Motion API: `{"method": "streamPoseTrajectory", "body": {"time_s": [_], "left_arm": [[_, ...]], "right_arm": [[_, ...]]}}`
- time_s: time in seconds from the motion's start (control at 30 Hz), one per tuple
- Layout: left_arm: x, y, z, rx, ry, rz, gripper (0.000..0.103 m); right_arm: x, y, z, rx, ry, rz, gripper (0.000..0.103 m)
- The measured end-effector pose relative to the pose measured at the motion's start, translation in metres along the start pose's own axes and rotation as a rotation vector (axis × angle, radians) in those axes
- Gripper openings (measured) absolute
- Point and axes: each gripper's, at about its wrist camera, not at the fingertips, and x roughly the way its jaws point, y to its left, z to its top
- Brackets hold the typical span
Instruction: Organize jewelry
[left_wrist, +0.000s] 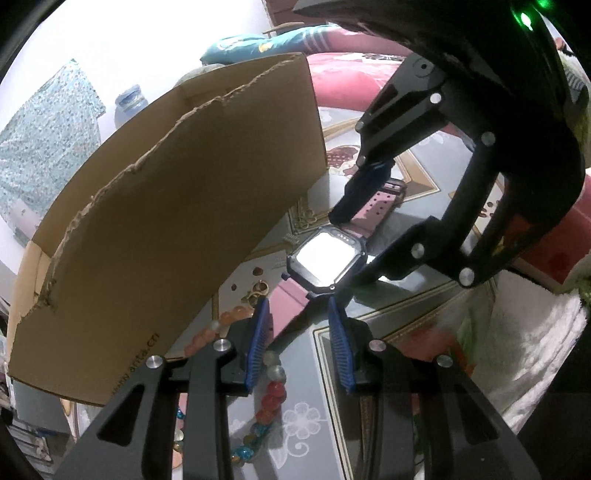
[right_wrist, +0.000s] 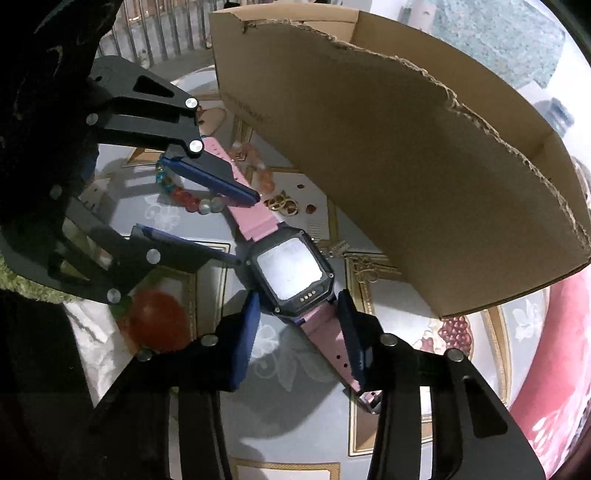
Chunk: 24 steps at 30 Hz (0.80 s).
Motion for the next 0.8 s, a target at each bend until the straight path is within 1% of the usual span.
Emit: {"method": "streamPoseTrajectory", "body": {"time_s": [0.07,0.1,0.37,0.57,0.6,0.63,0.67,0.7,0.73,0.8], "left_arm": [[-0.001,-0.003,-0.001,-0.002,0.002,-0.004,0.032],[-0.002,-0.007,-0.002,0.001,0.002,-0.001,0.032],[0.001,-0.014,0.004,0.060,0.020,0.040,0.032],[0.007,-0.019,0.009,0.092,0.043,0.069,0.032],[0.006,-0.020,0.009,0.091,0.041,0.072,0.031],[0.007,-0.021,0.010,0.090,0.039,0.074,0.023],[0.007,-0.020,0.011,0.085,0.039,0.081,0.020],[0.006,-0.019,0.011,0.078,0.043,0.075,0.013],[0.005,-0.016,0.011,0.061,0.046,0.067,0.008],[0.001,-0.010,0.015,0.016,0.041,0.022,0.008]], "right_arm": [[0.000,-0.011,0.001,0.034,0.000,0.051,0.038],[-0.001,-0.019,0.001,0.058,-0.001,0.090,0.038],[0.006,-0.071,0.002,0.120,0.008,0.274,0.038],[0.010,-0.100,0.000,0.185,0.014,0.378,0.038],[0.011,-0.105,-0.001,0.201,0.015,0.397,0.038],[0.009,-0.107,-0.001,0.210,0.015,0.405,0.038],[0.005,-0.107,-0.002,0.217,0.014,0.408,0.038],[-0.001,-0.106,-0.004,0.224,0.014,0.409,0.038],[-0.003,-0.107,-0.006,0.226,0.014,0.403,0.038],[-0.011,-0.104,-0.010,0.226,0.004,0.391,0.038]]}}
